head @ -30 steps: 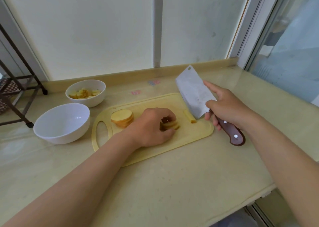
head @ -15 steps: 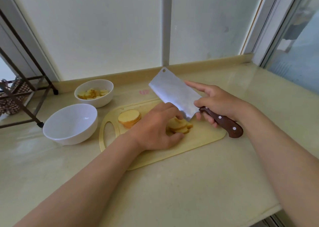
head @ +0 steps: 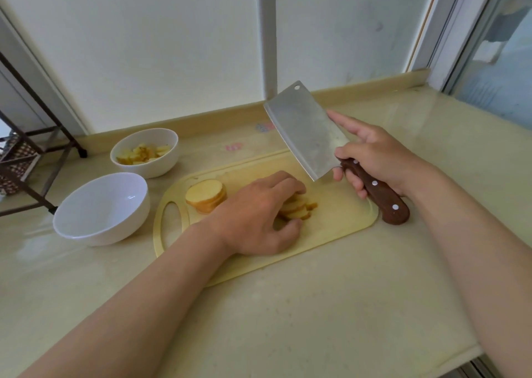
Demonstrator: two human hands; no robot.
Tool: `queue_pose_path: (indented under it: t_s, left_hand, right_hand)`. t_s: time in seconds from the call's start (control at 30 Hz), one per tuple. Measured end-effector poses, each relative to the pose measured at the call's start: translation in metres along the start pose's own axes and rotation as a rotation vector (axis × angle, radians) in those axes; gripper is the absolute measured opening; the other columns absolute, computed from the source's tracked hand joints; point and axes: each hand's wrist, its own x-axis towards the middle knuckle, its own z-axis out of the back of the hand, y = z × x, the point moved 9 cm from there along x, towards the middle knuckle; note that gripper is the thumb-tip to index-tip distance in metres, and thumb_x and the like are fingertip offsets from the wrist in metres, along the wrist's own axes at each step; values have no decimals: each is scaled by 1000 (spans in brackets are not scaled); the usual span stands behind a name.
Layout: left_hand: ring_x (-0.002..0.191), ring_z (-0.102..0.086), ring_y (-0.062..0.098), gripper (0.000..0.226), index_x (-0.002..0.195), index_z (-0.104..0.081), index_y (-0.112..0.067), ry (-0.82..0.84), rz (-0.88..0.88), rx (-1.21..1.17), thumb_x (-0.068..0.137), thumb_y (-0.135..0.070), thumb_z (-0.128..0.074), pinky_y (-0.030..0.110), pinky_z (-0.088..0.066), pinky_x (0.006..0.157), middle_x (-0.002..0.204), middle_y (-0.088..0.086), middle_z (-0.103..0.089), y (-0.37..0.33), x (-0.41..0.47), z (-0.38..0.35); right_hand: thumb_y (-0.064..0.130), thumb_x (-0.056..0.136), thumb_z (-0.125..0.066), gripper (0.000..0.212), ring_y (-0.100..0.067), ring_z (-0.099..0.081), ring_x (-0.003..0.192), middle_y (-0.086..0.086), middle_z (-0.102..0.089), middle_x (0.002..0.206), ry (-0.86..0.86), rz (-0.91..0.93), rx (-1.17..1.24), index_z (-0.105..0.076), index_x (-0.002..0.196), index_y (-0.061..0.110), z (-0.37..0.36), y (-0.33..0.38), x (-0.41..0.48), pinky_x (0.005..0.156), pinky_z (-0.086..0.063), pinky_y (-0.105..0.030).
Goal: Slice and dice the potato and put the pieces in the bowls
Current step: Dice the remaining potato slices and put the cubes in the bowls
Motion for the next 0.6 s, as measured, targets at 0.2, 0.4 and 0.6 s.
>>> queue_pose_path:
  t_s: [0.2, 0.4, 0.6]
  left_hand:
    - [97, -55, 17, 51, 126, -58, -12, -2, 27, 60, 80, -32, -65, 17, -37, 86, 109, 0, -62, 3, -2, 4]
    - [92, -54, 4, 43, 122, -61, -26, 136, 189, -20, 79, -30, -69, 19, -47, 82, 105, -13, -56, 23, -3, 13]
    - [81, -60, -2, 29, 111, -72, -24, 140, 298, -113, 83, -22, -76, 11, -47, 75, 100, -15, -61, 35, -4, 18]
  right_hand:
    - [0, 101, -48, 75, -20, -47, 39, -22, -64, 70, 65, -9, -52, -38, 155, 51, -4, 4, -9, 38, -46, -29]
    - [1, 103, -48, 74, -27, -48, 45, -14, -64, 60, 140, -71, -101, -36, 155, 53, -1, 1, -18, 39, -47, -31]
    - [-2, 104, -43, 74, -25, -51, 42, -20, -64, 70, 162, -52, -197, -32, 158, 49, 5, 4, -28, 46, -52, -37]
